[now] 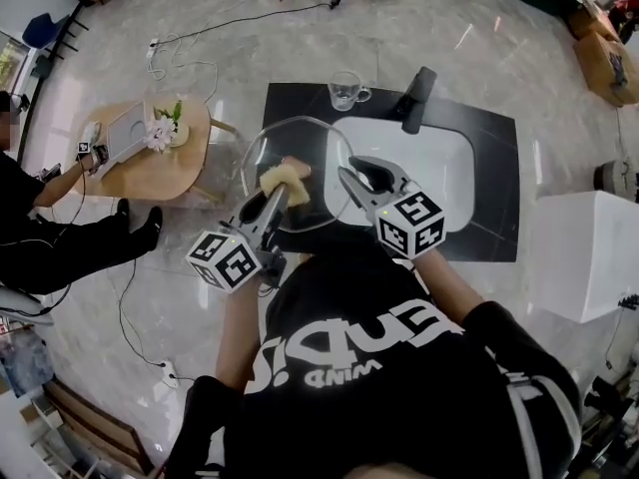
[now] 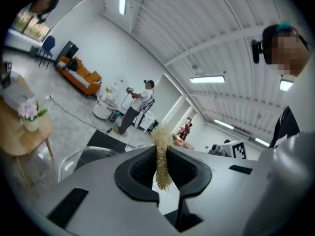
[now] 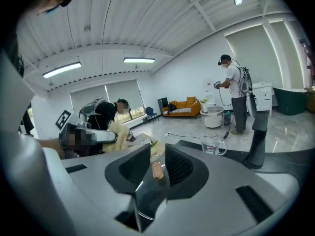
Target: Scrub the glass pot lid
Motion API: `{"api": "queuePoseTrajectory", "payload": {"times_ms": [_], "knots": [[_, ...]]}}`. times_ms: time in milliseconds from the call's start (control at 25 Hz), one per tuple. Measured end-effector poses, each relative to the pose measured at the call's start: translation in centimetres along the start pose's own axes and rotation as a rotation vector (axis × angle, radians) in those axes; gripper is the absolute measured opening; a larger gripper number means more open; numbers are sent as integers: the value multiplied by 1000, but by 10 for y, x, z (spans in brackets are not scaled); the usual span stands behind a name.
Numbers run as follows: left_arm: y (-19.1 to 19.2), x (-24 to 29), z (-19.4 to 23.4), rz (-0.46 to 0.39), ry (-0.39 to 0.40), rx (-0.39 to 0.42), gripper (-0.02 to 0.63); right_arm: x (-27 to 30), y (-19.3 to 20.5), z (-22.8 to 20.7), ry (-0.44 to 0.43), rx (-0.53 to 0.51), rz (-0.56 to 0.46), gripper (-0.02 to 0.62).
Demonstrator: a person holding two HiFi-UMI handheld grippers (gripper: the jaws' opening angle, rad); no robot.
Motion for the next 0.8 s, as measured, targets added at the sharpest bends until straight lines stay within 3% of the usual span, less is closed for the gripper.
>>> {"api": "queuePoseTrajectory", "payload": {"times_ms": [160, 440, 800], "knots": [[3, 9, -8, 7, -86, 179, 54, -7, 5, -1, 45, -22, -37, 52], [5, 4, -11, -80, -257, 427, 54, -9, 10, -7, 96, -73, -98, 21], [7, -19, 5, -165, -400, 427, 54, -10, 18, -13, 120, -122, -101, 15]]}}
Point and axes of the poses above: the fingertips, and each gripper's own axes: x forward along the fingers, z to its left, y out of its underside, the point moved 7 cm from there along -x, backward along the fingers
